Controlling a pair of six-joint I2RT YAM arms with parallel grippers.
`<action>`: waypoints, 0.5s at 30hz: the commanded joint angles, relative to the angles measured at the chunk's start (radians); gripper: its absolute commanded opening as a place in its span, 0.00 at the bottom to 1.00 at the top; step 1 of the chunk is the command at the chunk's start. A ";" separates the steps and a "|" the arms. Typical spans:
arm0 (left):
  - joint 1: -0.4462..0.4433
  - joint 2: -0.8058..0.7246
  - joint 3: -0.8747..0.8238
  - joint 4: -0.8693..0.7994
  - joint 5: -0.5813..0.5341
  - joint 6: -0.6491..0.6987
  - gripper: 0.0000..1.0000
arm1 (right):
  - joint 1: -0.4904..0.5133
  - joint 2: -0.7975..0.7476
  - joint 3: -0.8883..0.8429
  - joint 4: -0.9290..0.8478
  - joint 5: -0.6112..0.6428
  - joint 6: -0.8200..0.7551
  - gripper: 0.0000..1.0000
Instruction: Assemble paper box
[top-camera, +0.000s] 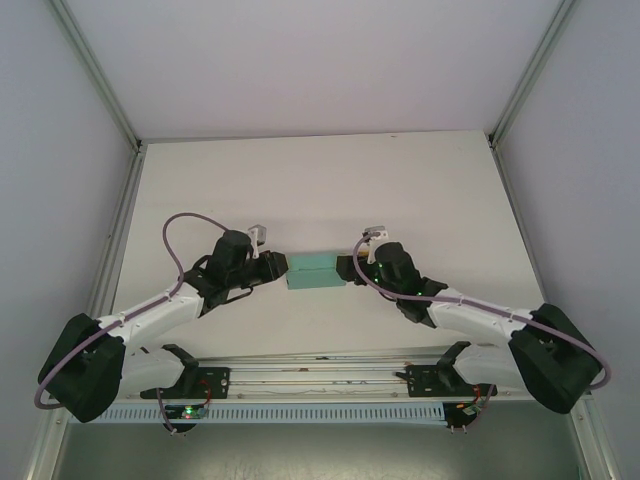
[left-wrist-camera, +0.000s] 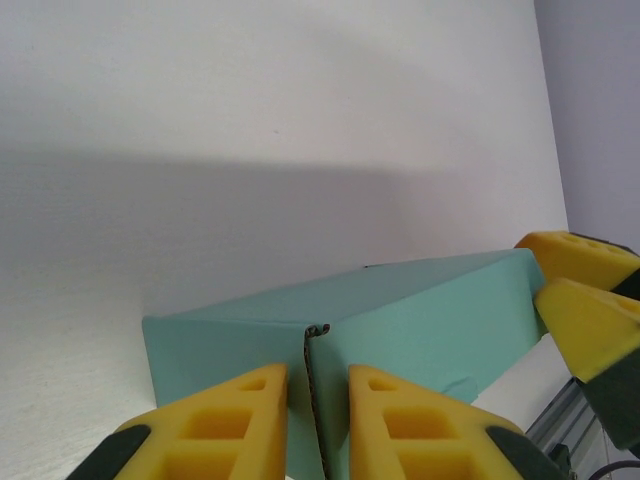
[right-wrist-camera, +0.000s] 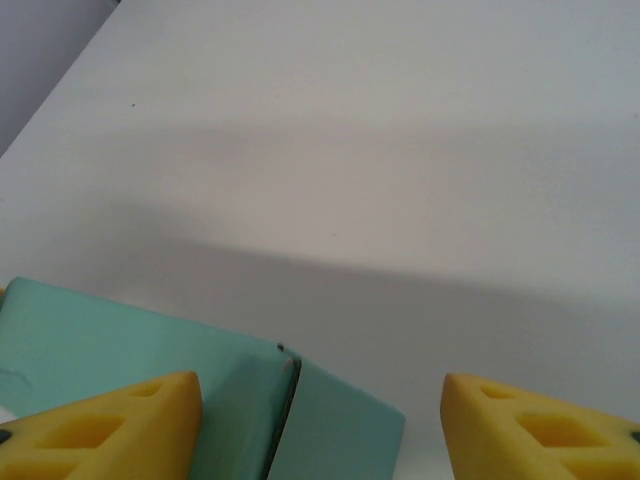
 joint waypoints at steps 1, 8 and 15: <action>-0.008 0.040 -0.083 -0.169 -0.025 0.024 0.20 | -0.022 -0.062 0.029 -0.078 -0.026 0.052 0.67; -0.013 0.049 -0.078 -0.158 -0.012 0.037 0.20 | -0.085 -0.145 0.004 -0.131 -0.117 0.074 0.64; -0.014 0.054 -0.077 -0.169 -0.014 0.041 0.19 | -0.120 -0.107 0.012 -0.196 -0.193 0.066 0.62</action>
